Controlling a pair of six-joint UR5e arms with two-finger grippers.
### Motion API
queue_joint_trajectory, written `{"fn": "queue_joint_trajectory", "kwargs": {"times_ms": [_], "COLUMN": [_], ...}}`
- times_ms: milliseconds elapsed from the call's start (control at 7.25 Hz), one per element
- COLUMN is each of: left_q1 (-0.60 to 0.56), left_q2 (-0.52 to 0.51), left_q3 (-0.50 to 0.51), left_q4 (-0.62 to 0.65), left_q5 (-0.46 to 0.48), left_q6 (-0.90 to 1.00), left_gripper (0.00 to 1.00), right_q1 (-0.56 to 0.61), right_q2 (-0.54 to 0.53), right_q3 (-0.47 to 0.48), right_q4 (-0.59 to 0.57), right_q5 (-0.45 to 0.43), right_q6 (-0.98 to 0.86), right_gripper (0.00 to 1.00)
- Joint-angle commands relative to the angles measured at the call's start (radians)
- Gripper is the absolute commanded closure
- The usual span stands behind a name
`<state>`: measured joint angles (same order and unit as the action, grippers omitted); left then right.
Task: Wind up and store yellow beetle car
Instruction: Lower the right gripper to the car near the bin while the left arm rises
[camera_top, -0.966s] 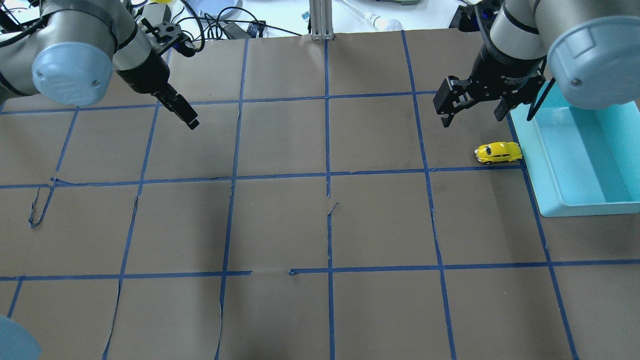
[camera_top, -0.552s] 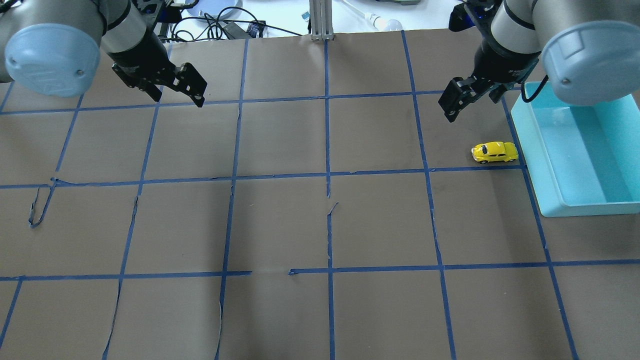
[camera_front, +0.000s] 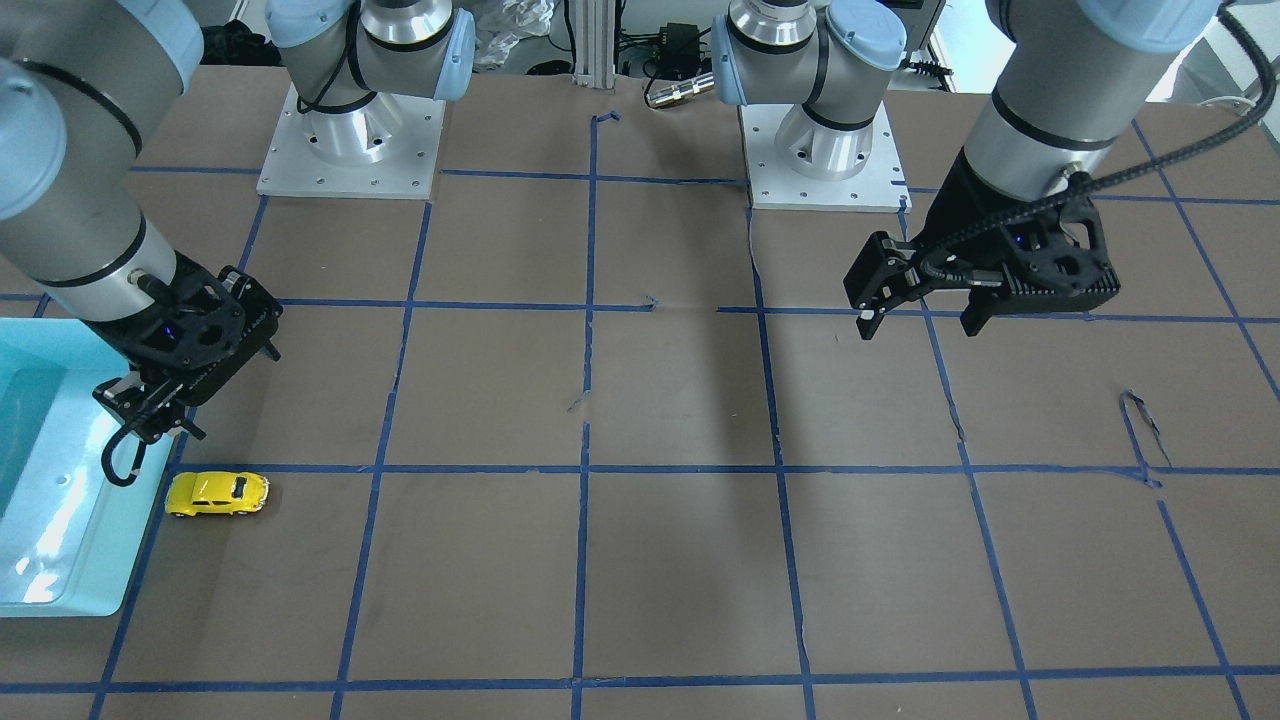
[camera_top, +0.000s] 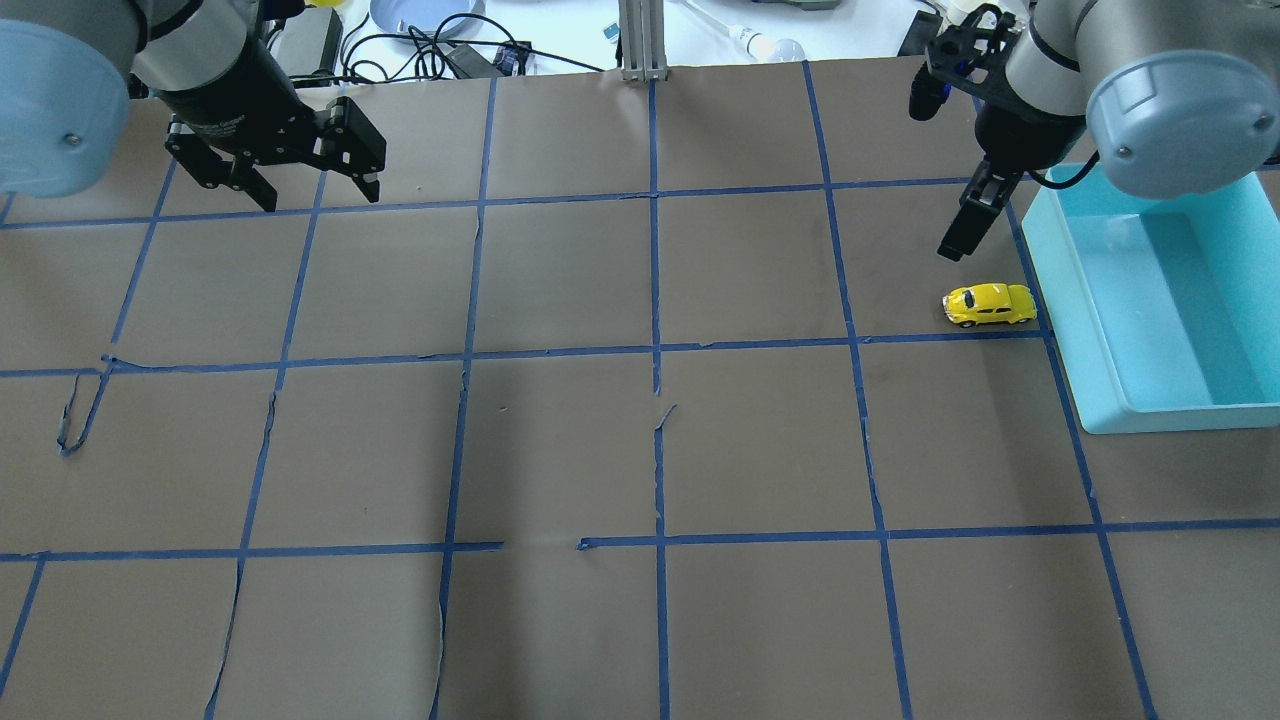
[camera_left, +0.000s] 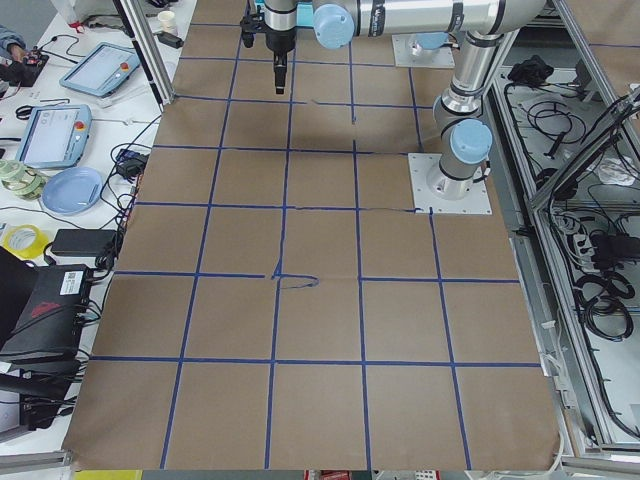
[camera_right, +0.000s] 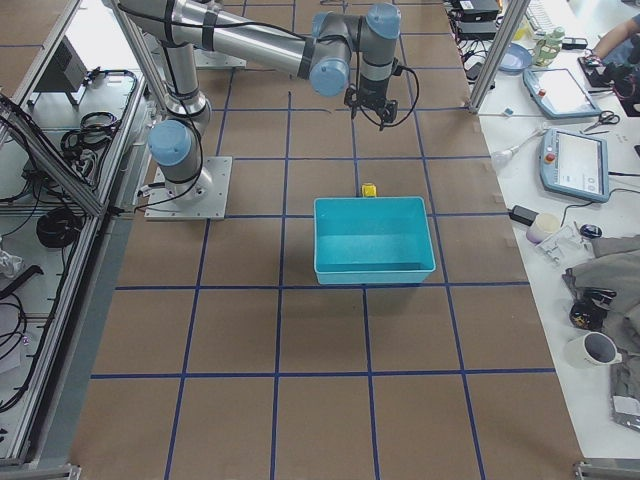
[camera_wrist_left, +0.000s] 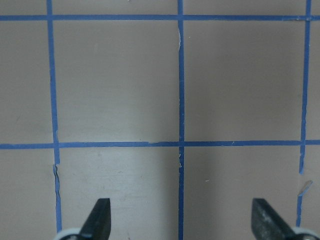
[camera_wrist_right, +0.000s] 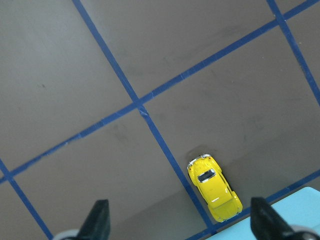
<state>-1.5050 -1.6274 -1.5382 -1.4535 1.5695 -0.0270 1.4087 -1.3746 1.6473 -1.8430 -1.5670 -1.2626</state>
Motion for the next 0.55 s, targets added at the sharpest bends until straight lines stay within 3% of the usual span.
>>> {"fn": "queue_joint_trajectory", "kwargs": {"times_ms": [0, 414], "left_q1": [-0.039, -0.083], "left_q2": [0.038, 0.063], "left_q3": [-0.01, -0.025], "left_q4": [-0.011, 0.002], "left_q5": [0.026, 0.026], "left_q6": [-0.03, -0.028], "left_gripper": [0.0, 0.0], "right_q1": [-0.062, -0.062], "right_q2": [0.095, 0.199], "right_q3": [0.002, 0.002], "right_q4": [-0.088, -0.145], "right_q5": [-0.062, -0.126], "right_q6": [-0.237, -0.276], "right_gripper": [0.0, 0.0]}}
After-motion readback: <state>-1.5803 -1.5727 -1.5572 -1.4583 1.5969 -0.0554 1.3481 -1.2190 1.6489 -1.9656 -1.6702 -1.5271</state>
